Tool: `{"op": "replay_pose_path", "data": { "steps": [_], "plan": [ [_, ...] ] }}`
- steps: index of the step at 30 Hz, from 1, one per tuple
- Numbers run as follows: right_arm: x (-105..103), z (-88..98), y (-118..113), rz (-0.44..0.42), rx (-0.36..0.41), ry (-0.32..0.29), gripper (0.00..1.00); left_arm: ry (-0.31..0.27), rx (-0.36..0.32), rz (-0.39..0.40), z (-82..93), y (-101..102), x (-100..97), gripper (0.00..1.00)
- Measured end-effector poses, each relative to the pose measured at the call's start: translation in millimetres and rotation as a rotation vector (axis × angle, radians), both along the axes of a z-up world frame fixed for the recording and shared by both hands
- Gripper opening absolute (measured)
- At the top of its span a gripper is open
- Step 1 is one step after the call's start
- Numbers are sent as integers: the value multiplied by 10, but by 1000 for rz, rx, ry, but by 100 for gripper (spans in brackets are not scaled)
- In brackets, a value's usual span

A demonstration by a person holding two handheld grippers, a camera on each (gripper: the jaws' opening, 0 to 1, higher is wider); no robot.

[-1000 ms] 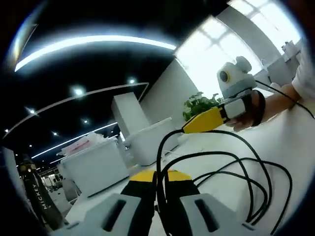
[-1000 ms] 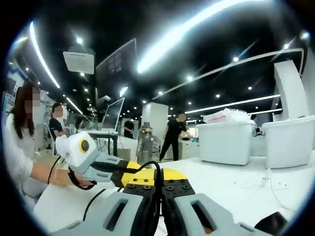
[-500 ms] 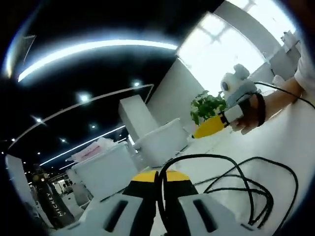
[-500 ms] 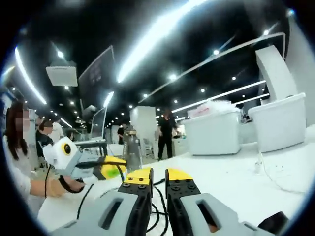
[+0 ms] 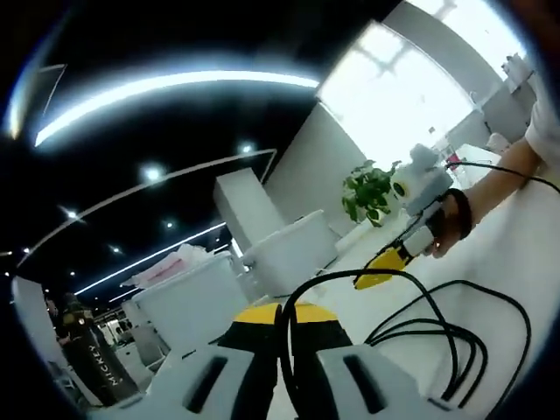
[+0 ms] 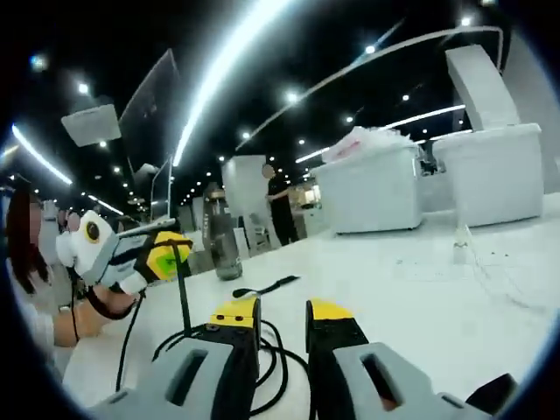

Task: Coil the Type-C to USB data cable on the desktop and secure it with Velcro straps.

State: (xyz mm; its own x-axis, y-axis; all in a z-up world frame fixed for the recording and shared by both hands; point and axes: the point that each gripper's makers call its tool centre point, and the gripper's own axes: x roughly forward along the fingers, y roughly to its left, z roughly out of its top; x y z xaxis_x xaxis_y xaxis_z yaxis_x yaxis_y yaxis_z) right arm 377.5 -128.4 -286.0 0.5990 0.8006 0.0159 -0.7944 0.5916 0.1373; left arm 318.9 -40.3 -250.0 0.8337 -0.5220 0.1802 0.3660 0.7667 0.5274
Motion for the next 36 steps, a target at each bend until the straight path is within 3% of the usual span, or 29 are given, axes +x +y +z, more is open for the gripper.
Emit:
{"op": "replay_pose_path", "data": {
  "steps": [1,3,5,8,12,14,18,20,23,28,32,36],
  "plan": [
    [71,-8,7,2,-51,-18,18,-2,-2,-1,7,0,-3,5],
    [80,-239,146,50,-201,-41,19,-7,-15,-5,36,10,-5,5],
    [30,-490,306,112,-286,-29,23,-12,-25,-8,63,29,-16,5],
    [48,-762,447,158,-450,-106,27,-15,-40,-12,81,45,-40,5],
    [47,-922,579,190,-494,-76,23,-12,-50,-22,76,31,-53,5],
    [45,-947,608,195,-490,-31,15,-11,-47,-25,69,19,-58,5],
    [66,-947,590,179,-545,-56,7,-13,-46,-30,77,6,-67,5],
    [50,-911,574,182,-546,-83,7,-12,-47,-26,78,15,-64,5],
    [63,-764,537,154,-482,-105,7,-6,-60,-30,75,20,-59,5],
    [93,-503,390,86,-452,-195,5,-1,-51,-19,55,27,-40,5],
    [23,-93,132,-13,-393,-318,4,1,-73,-32,76,2,-59,5],
    [-174,314,-125,-95,-362,-447,3,-23,-117,-96,217,-265,-142,5]
  ]
}}
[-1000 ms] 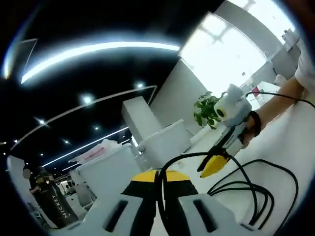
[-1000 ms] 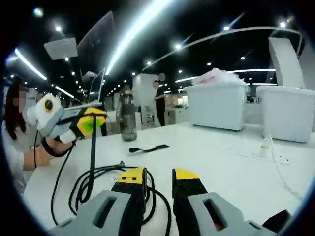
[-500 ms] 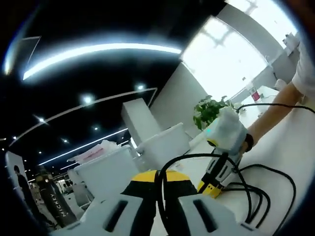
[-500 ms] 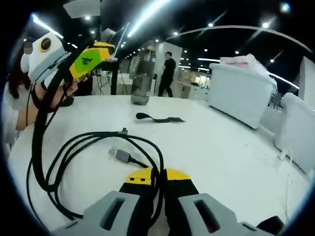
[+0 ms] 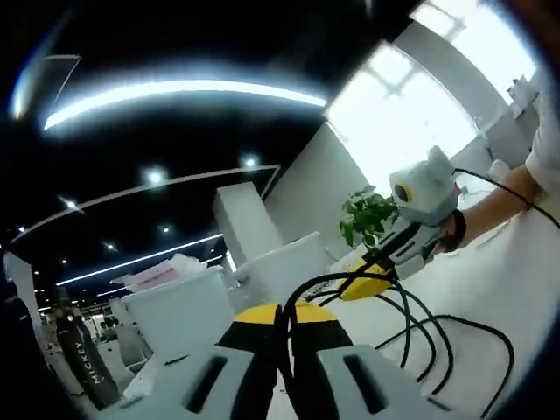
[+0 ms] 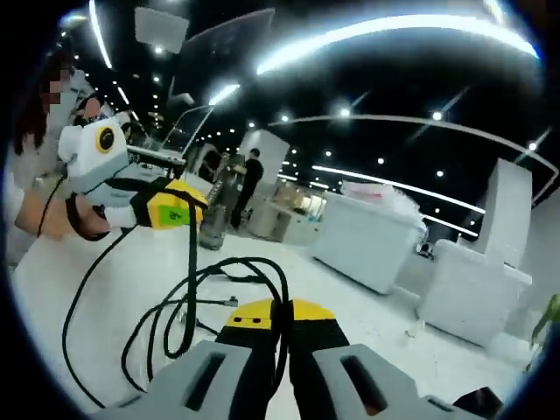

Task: Coil the Type-C to USB data cable on the desktop and secure it with Velcro straps.

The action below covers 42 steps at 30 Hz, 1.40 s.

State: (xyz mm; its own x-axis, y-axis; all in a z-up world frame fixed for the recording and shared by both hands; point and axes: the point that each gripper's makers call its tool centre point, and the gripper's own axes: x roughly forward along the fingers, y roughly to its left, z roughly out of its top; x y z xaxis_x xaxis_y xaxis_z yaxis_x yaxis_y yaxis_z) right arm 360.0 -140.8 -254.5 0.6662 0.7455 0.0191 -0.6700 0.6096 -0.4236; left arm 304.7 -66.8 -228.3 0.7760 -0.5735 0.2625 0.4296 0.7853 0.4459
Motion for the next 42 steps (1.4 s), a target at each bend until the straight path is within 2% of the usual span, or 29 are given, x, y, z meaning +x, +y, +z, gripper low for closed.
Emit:
{"op": "replay_pose_path", "data": {
  "steps": [1,3,5,9,11,12,13,15,16,18,21,24,27,28,29,30,31,33,35,37,40,42],
  "plan": [
    [-47,61,-34,-3,3,-23,3,-15,22,-3,28,-101,-2,5],
    [-163,241,-165,-25,29,-84,3,-41,119,41,51,-265,48,5],
    [-245,347,-273,-38,52,-126,3,-86,174,62,113,-442,82,5],
    [-296,328,-484,-67,79,-155,3,-128,185,76,133,-676,106,5],
    [-289,265,-555,-63,125,-114,3,-144,181,77,70,-733,98,6],
    [-295,232,-551,-48,127,-90,3,-151,190,94,27,-734,106,7],
    [-308,208,-543,-30,123,-76,3,-157,244,121,-26,-723,120,8],
    [-334,191,-497,-8,121,-67,3,-179,292,193,-77,-637,141,10],
    [-361,179,-455,16,124,-56,3,-182,300,192,-97,-626,138,10],
    [-435,158,-378,54,120,-51,3,-181,293,191,-112,-580,138,13],
    [-546,123,-275,101,110,-44,3,-145,256,184,-154,-503,173,20],
    [-637,90,-185,157,104,-23,3,-132,269,157,-206,-506,159,17],
    [-618,64,-161,145,88,-24,3,-123,384,184,-315,-491,178,11],
    [-606,48,-158,141,84,-21,3,-112,370,180,-322,-491,185,10],
    [-577,59,-183,123,113,-12,3,-97,364,180,-331,-478,196,9],
    [-574,77,-184,129,127,-16,4,-80,331,167,-327,-477,199,9],
    [-584,88,-188,130,137,-8,7,-77,329,169,-321,-467,203,8],
    [-608,167,-203,116,166,-9,20,-69,330,180,-326,-449,213,8],
    [-648,194,-168,106,142,-27,21,-72,354,200,-320,-446,233,8],
    [-644,142,-137,72,72,-78,22,-70,357,208,-328,-456,229,8],
    [-562,14,-127,-14,-37,-135,22,-60,345,209,-329,-473,220,8],
    [-487,-37,-144,-72,-76,-170,22,-61,342,196,-339,-513,180,8]
  ]
}}
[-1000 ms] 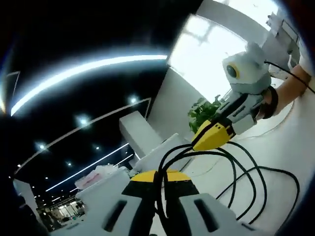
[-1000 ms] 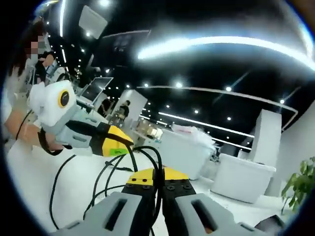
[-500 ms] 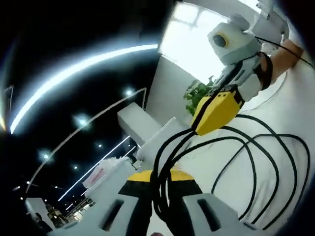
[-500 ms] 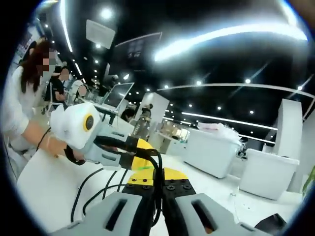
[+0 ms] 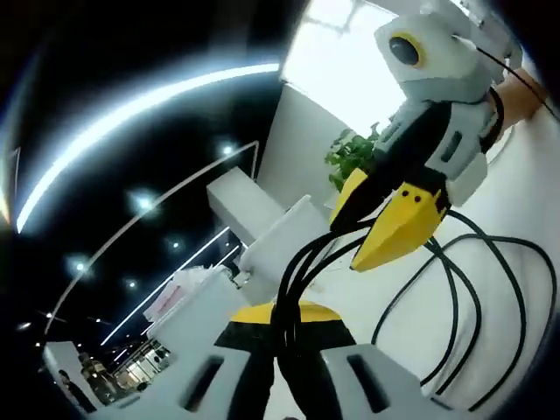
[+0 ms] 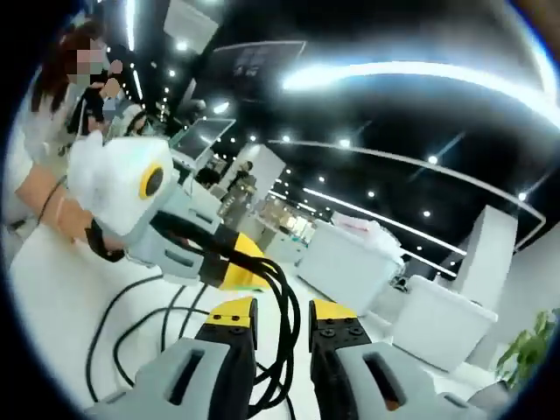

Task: Coil the Type-C to USB data cable on the desktop and secure it with Velcro straps.

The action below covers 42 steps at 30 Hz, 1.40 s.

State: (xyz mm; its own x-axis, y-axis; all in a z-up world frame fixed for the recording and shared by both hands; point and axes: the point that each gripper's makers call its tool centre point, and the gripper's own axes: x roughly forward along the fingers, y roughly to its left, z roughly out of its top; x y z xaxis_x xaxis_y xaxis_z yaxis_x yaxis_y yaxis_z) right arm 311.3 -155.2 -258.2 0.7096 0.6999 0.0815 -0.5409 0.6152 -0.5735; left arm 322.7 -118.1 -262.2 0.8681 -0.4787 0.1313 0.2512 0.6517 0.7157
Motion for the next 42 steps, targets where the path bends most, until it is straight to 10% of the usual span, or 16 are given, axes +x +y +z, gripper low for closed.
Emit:
{"op": "replay_pose_path", "data": {
  "steps": [17,29,35,42],
  "plan": [
    [-12,-153,-26,139,50,190,3,-69,63,-29,4,-157,-103,8],
    [8,375,-315,212,486,364,14,22,-111,56,125,296,54,4],
    [386,-168,-484,48,330,505,20,4,-158,63,258,399,12,4],
    [308,-429,-391,59,256,581,21,-22,-224,94,494,578,68,4]
  ]
}}
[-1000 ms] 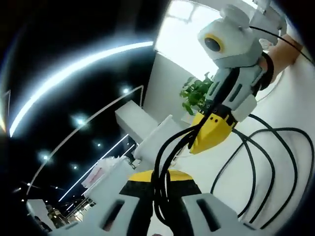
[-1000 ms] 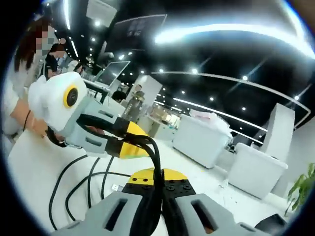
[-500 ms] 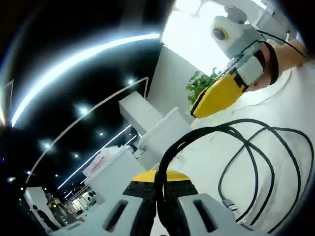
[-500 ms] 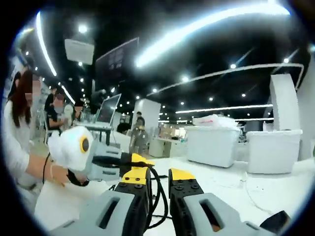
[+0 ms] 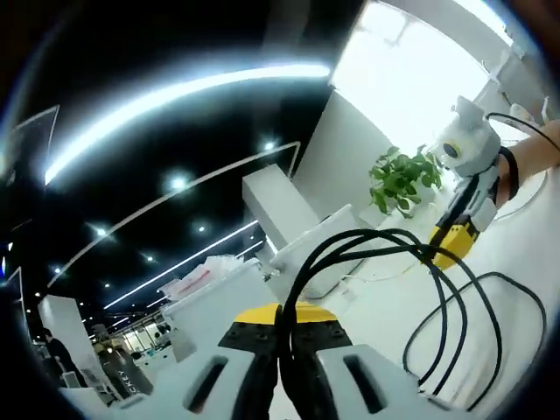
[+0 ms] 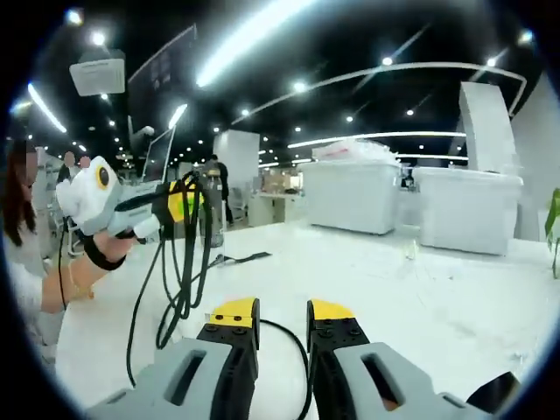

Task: Coil the Type-C to USB data cable on the desktop and secure it with Velcro straps.

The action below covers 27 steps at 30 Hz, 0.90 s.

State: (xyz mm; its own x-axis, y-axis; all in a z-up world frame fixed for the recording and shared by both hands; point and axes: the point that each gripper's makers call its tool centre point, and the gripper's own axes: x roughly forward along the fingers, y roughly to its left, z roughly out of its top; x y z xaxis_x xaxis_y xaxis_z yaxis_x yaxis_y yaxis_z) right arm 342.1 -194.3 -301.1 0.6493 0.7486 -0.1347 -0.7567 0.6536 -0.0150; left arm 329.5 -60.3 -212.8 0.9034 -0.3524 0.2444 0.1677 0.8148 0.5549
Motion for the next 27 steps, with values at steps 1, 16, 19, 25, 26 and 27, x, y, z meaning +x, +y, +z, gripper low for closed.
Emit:
{"op": "replay_pose_path", "data": {
  "steps": [1,16,19,25,26,27],
  "plan": [
    [-58,-18,3,11,19,30,21,5,-10,2,30,12,22,4],
    [-1115,-423,322,145,534,771,38,26,76,-28,1136,-462,213,4],
    [-974,-476,410,87,549,767,42,8,67,-28,1285,-491,154,4],
    [-561,-513,272,-72,627,729,26,-26,39,-21,1448,-410,26,4],
    [-523,-521,252,-84,620,714,17,-28,39,-20,1452,-396,15,4],
    [-454,-518,209,-106,619,683,16,-28,32,-19,1457,-364,-3,4]
  ]
}}
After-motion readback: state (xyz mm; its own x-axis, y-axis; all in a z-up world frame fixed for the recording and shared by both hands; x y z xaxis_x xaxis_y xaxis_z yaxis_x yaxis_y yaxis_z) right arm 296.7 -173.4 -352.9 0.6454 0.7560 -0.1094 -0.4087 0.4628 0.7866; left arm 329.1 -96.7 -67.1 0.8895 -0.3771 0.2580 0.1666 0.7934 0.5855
